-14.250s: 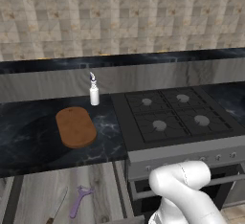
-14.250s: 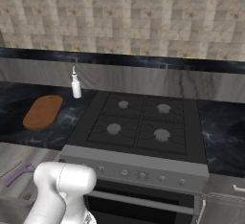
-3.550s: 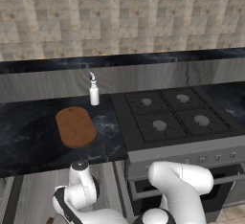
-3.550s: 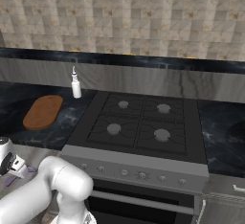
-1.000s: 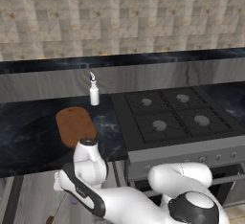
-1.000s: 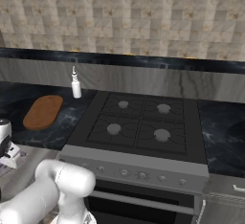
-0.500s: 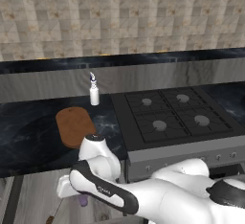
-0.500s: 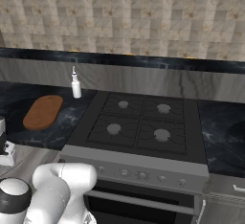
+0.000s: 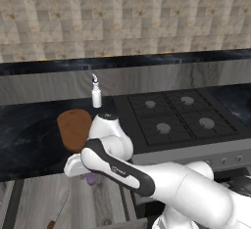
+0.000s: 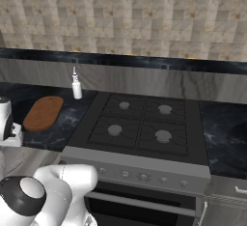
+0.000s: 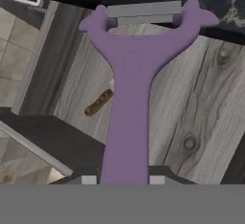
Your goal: Open the drawer on the left and place the cutting tools on the cutting board.
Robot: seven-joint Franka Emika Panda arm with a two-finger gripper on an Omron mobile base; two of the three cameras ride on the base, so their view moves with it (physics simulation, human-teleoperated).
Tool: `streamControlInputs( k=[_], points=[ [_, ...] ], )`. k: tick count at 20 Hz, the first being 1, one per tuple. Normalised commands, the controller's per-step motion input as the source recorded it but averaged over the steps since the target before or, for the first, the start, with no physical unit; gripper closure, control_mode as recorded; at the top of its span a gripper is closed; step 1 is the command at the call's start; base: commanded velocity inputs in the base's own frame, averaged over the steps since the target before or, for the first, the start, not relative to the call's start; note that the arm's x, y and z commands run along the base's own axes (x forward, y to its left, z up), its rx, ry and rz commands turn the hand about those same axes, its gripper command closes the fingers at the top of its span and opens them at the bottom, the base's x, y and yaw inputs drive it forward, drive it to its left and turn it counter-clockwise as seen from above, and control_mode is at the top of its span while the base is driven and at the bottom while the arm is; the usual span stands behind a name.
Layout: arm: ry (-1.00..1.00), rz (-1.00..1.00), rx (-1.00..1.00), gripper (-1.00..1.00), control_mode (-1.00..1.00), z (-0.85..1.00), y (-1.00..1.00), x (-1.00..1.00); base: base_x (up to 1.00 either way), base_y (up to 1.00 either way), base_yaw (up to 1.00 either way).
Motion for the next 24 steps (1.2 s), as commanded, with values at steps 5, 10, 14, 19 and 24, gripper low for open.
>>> streamControlInputs(
  k=[5, 10, 14, 19, 24],
  points=[
    [-0.09, 0.00, 0.04, 1.00, -1.00, 0.44, -0.01, 0.89, 0.00, 0.00, 0.00],
    [-0.02, -0.08, 0.05, 1.00, -1.00, 0.02, -0.26, 0.75, 0.00, 0.00, 0.00],
    [0.00, -0.14, 0.08, 1.00, -1.00, 0.00, -0.35, 0.71, 0.00, 0.00, 0.00],
    [0.00, -0.07, 0.00, 1.00, -1.00, 0.00, -0.07, 0.57, 0.00, 0.00, 0.00],
    [-0.02, 0.00, -0.20, 1.00, -1.00, 0.00, 0.06, 0.15, 0.00, 0.00, 0.00]
  ],
)
